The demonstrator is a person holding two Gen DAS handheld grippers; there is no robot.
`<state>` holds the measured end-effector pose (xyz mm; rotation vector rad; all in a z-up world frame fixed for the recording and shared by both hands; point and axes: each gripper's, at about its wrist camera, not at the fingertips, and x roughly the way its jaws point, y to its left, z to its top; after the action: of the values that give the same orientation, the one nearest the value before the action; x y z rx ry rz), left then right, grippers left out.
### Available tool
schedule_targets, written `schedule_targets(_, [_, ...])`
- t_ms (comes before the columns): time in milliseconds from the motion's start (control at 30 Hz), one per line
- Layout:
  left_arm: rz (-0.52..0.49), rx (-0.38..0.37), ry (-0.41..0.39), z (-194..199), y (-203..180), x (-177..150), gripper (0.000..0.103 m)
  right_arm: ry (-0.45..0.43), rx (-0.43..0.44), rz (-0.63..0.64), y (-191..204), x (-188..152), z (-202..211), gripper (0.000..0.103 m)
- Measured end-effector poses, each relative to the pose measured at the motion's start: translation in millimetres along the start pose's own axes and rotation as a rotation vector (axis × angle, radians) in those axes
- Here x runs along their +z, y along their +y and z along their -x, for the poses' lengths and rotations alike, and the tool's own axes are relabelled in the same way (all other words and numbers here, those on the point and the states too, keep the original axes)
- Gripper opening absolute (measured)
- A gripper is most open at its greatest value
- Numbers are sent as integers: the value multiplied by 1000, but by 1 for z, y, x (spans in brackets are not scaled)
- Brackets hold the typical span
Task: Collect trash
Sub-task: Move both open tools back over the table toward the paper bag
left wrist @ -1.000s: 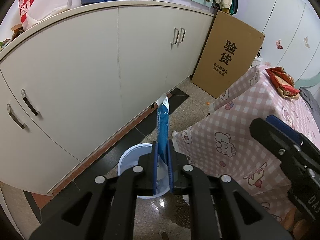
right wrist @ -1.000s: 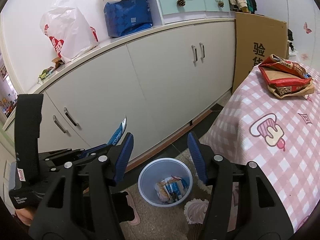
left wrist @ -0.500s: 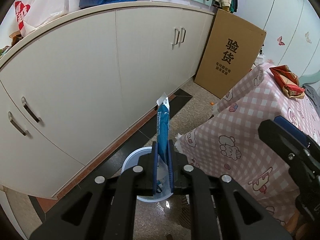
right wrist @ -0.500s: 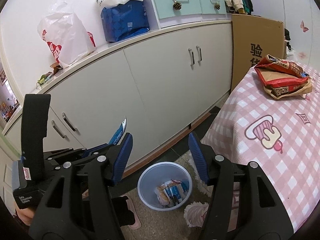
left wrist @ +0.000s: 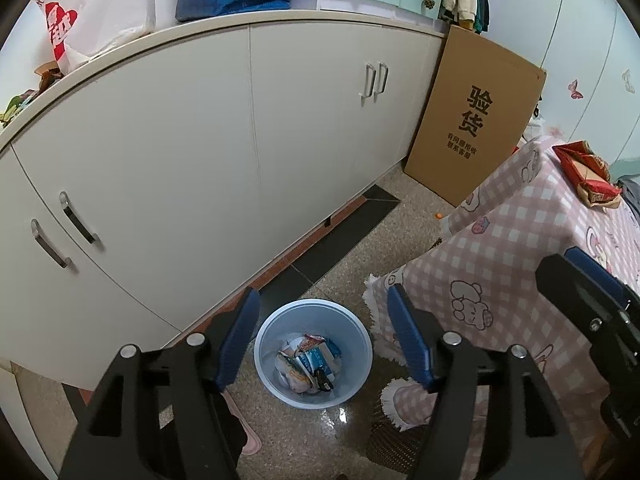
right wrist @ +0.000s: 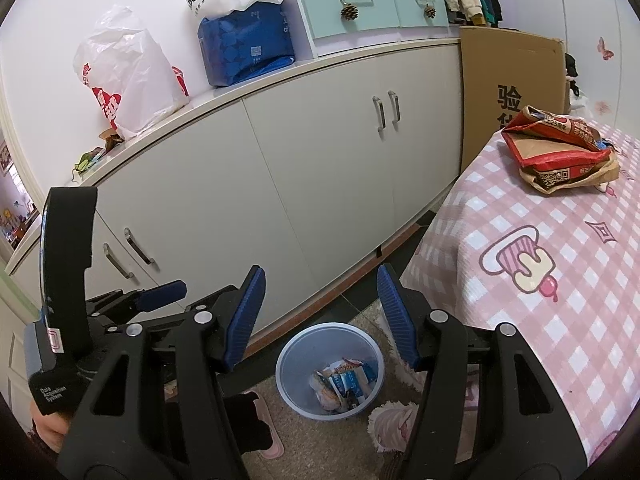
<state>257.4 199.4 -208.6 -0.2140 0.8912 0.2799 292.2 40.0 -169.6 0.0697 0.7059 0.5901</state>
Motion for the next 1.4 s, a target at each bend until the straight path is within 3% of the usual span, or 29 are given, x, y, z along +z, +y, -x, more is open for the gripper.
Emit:
schedule_targets(300, [-19, -21, -41, 24, -13, 4, 67, -28, -7, -13, -7, 5, 20, 59])
schedule_targets(700, [-117, -60, -113, 59, -69, 9, 70, -88, -40, -63, -43, 8, 66, 60])
schedule_targets(1133, [-306, -177, -143, 74, -180, 14, 74, -153, -169, -192, -146, 1, 132, 62])
schedule_targets(1400, [-361, -193, -137, 65, -221, 20, 74, -140, -236, -241, -193, 6, 150, 64])
